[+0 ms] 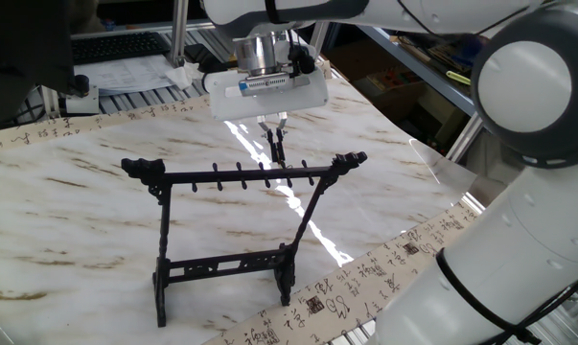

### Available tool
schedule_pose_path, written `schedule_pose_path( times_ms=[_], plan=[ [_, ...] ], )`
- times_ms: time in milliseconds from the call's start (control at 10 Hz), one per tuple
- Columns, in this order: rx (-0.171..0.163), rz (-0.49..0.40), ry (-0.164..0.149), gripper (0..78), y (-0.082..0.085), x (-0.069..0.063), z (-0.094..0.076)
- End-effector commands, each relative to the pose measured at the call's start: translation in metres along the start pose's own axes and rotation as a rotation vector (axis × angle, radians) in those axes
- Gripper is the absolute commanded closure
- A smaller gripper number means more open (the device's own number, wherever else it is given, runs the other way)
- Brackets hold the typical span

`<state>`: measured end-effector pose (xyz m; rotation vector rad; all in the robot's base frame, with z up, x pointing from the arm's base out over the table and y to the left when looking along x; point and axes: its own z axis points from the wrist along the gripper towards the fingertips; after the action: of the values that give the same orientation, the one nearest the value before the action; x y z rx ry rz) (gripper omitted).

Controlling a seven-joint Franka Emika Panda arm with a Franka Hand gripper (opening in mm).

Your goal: Place the brush on the pen rack

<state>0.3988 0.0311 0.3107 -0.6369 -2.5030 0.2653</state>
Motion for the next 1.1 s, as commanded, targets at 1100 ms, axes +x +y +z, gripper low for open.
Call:
schedule_pose_path(
  times_ms=[1100],
  plan=[
    [-0.032, 0.042, -0.147, 76.4, 0.01, 0.001, 0.008]
  ],
)
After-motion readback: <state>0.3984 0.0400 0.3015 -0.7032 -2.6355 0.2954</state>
